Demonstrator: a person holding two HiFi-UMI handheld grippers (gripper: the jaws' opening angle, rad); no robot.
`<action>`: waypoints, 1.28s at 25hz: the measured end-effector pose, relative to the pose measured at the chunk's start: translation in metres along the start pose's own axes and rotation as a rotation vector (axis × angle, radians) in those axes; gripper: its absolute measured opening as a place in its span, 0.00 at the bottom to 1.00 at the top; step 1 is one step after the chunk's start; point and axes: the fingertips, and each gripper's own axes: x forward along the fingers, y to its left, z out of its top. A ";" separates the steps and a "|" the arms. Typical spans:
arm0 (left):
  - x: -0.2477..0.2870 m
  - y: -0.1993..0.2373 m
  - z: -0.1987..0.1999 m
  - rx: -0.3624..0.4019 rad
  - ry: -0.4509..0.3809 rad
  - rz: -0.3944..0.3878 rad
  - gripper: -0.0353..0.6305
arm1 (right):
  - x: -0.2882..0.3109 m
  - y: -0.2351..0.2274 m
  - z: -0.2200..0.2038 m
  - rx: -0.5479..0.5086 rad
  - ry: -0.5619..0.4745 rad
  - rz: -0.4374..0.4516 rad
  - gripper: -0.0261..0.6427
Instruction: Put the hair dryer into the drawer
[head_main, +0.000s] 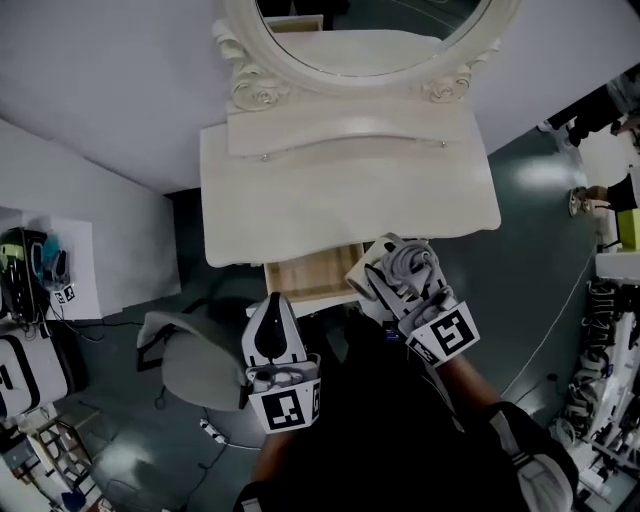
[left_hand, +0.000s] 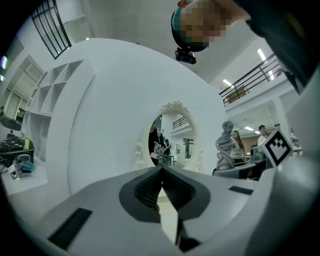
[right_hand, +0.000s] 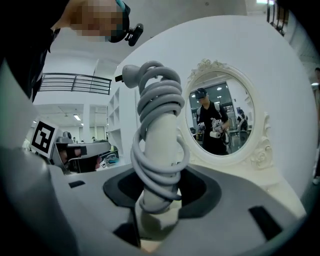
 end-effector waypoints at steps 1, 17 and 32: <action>0.004 0.003 -0.001 0.000 0.005 -0.022 0.09 | 0.002 0.000 -0.001 0.000 0.001 -0.019 0.33; 0.037 0.021 -0.034 0.010 0.079 -0.205 0.09 | 0.028 0.021 -0.053 -0.056 0.071 -0.040 0.33; 0.032 0.030 -0.099 0.010 0.174 -0.124 0.09 | 0.054 0.023 -0.161 -0.203 0.261 0.185 0.32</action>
